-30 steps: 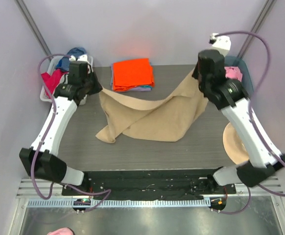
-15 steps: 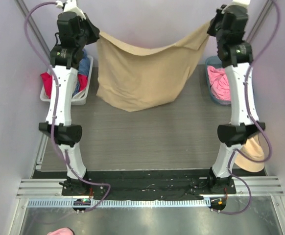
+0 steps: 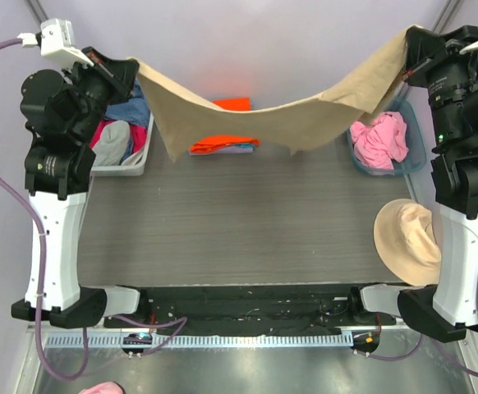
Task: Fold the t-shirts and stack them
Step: Flatten the tshirt out
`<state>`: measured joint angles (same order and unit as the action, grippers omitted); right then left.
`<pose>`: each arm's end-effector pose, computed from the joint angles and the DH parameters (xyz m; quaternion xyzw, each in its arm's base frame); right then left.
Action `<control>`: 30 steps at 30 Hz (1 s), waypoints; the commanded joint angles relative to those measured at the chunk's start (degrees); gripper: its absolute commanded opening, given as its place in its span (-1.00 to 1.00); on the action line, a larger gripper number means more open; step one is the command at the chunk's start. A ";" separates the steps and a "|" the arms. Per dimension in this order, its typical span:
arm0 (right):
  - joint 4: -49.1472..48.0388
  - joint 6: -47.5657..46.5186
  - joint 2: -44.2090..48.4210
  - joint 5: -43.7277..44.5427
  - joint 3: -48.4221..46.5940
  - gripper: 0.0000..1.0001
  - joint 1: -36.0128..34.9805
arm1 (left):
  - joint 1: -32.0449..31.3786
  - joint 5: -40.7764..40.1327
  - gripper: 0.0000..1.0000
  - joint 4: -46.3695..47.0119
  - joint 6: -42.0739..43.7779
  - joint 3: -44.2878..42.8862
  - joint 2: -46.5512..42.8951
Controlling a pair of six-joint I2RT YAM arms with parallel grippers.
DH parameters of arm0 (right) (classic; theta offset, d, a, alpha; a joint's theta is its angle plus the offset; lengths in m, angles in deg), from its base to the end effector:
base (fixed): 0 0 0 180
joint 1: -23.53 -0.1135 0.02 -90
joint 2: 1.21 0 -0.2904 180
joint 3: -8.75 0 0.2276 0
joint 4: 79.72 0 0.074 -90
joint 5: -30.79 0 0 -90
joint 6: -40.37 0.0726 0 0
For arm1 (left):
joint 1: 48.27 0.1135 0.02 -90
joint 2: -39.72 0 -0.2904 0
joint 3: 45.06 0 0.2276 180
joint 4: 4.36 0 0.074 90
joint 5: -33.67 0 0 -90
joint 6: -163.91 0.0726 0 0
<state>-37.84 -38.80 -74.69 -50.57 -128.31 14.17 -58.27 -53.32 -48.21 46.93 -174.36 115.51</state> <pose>0.1736 0.0176 0.6496 0.0695 0.5589 0.1030 0.8199 0.2244 -0.0434 0.6026 -0.0754 0.6407 -0.2583 0.7191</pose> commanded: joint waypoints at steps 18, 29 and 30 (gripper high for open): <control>6.19 0.24 0.71 1.02 -4.78 -0.99 -0.04 | 0.33 0.16 -1.00 -6.78 1.41 0.47 -5.92; 6.10 -0.37 -5.80 1.47 -12.51 -0.98 -0.04 | 0.33 1.74 -1.00 -9.84 1.32 -12.10 3.23; 6.72 0.32 -5.98 0.42 -13.83 -0.99 0.05 | 0.33 2.00 -1.00 -10.20 1.14 -12.80 2.96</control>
<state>-28.71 -38.77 -80.61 -49.28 -136.44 14.17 -58.27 -52.60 -59.07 47.58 -180.75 120.76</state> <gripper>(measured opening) 0.041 0.022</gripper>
